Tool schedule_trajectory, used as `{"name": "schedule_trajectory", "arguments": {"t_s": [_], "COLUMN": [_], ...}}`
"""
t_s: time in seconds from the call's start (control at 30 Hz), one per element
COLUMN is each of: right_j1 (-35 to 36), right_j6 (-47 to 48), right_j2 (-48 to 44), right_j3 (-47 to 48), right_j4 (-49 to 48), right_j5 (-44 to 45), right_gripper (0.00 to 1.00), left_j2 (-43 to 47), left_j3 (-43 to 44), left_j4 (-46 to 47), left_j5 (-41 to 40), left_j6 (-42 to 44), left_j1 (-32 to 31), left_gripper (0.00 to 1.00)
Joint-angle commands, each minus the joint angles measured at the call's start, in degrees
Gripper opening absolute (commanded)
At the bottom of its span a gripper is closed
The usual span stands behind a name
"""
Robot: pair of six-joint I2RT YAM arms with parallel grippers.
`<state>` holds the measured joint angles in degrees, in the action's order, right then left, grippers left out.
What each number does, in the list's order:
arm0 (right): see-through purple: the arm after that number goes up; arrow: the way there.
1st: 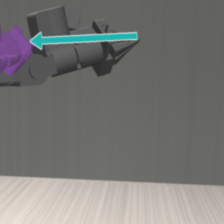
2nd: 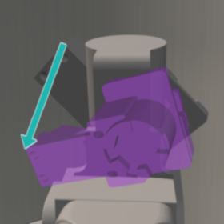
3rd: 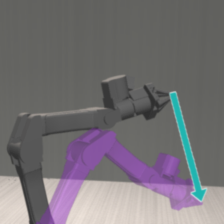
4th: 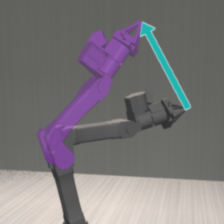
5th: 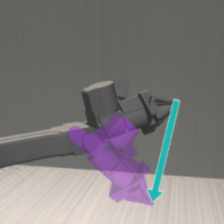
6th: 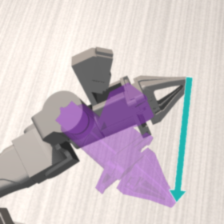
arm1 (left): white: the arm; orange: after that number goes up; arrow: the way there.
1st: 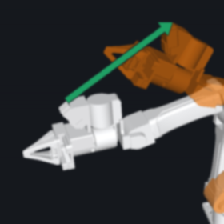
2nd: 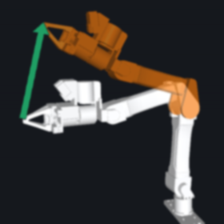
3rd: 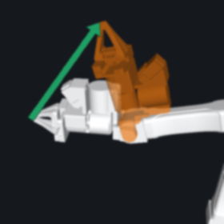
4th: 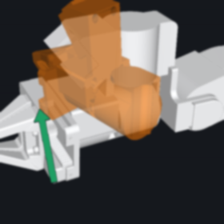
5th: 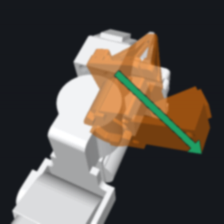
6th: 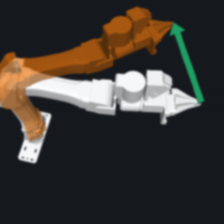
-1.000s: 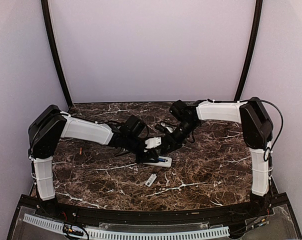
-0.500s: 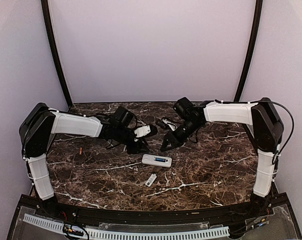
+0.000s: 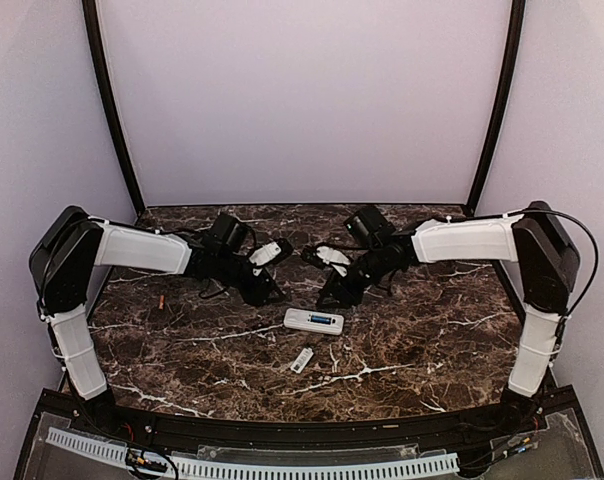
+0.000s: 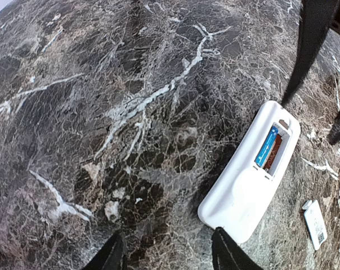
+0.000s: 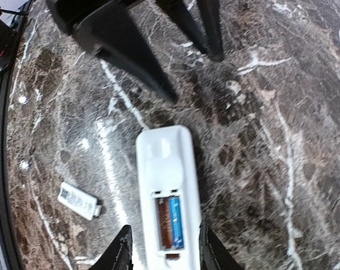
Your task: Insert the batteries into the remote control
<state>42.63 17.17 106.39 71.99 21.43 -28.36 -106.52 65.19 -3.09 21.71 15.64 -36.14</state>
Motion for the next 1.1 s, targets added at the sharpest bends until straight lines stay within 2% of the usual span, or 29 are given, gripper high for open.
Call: {"name": "schedule_trajectory", "arguments": {"t_s": [0.0,0.27,0.43,0.6,0.73,1.07], "right_j1": [0.17,1.72,2.42,2.38,2.48,2.63], "right_j6": [5.43,10.97,11.5,11.55,10.91,10.91], "right_j2": [5.05,5.97,9.13,10.99,11.63,11.83], "right_j3": [5.76,5.14,6.84,8.36,9.2,9.14], "right_j4": [1.66,2.59,4.18,4.53,4.73,4.59], "right_j5": [6.26,6.01,8.6,9.19,8.59,9.98], "right_gripper": [0.38,0.39,0.39,0.37,0.33,0.28], "left_j2": [3.59,5.13,4.27,3.65,5.09,6.55], "left_j3": [-1.85,-2.58,-1.83,-0.11,-1.16,-3.07], "left_j4": [0.37,0.38,0.05,-3.79,-4.87,-5.89], "left_j5": [-1.35,-1.63,-4.68,-8.55,-13.42,-17.04], "left_j6": [-4.49,-9.41,-10.77,-15.97,-20.59,-20.68], "left_j1": [1.8,5.89,7.0,9.2,10.81,11.25], "left_gripper": [0.53,0.6,0.63,0.68,0.69,0.68]}}
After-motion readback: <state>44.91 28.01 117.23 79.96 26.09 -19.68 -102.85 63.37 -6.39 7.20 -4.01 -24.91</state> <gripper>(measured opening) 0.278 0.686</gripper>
